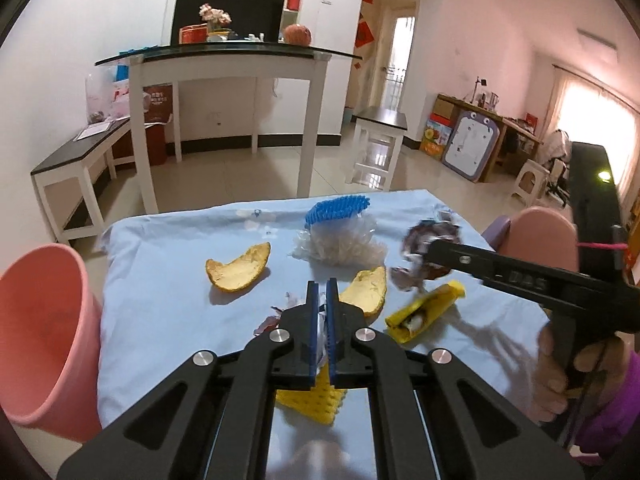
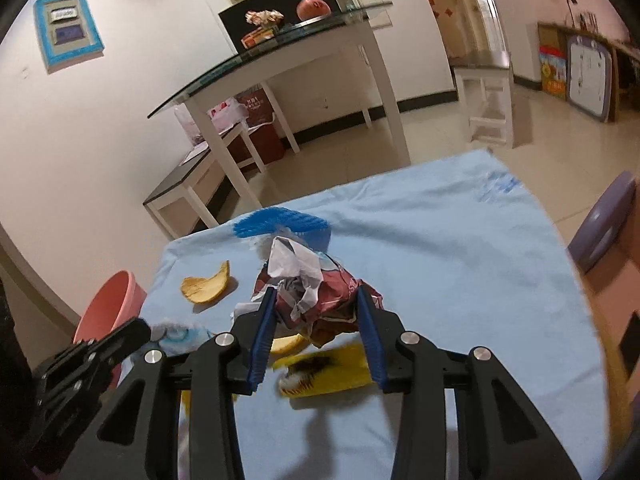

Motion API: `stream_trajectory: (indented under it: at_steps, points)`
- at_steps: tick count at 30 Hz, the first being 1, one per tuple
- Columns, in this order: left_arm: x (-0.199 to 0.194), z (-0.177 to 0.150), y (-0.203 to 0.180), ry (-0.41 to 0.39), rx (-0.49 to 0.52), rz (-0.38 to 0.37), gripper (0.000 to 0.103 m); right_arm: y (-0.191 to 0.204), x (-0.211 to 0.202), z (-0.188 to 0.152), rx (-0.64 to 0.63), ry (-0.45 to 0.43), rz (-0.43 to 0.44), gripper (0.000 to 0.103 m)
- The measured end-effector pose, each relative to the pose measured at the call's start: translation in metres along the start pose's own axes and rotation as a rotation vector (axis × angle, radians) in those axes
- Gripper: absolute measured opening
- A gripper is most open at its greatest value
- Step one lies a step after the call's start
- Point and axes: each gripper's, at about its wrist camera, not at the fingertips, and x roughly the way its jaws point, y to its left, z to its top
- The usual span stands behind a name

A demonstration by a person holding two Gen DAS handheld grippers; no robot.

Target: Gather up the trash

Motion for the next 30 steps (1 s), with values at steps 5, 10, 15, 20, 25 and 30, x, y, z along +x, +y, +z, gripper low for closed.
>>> stream_trajectory:
  at_steps: [5, 10, 15, 20, 25, 30]
  points:
    - [-0.008, 0.001, -0.001, 0.002, -0.032, 0.006, 0.004, 0.002, -0.036, -0.001, 0.003, -0.036, -0.009, 0.039]
    - [-0.025, 0.0, -0.005, -0.023, -0.039, 0.006, 0.004, 0.007, -0.06, -0.006, -0.001, -0.056, -0.018, 0.039]
    - [-0.045, -0.002, -0.004, -0.059, -0.05, 0.005, 0.004, 0.018, -0.076, -0.01, -0.015, -0.07, -0.015, 0.039]
    - [-0.067, -0.004, -0.002, -0.103, -0.055, 0.021, 0.004, 0.038, -0.085, -0.013, -0.042, -0.073, 0.003, 0.039]
    - [-0.089, -0.003, 0.009, -0.152, -0.084, 0.047, 0.004, 0.06, -0.089, -0.013, -0.081, -0.075, 0.03, 0.039]
    - [-0.105, -0.003, 0.022, -0.19, -0.106, 0.086, 0.004, 0.077, -0.086, -0.012, -0.118, -0.068, 0.065, 0.039]
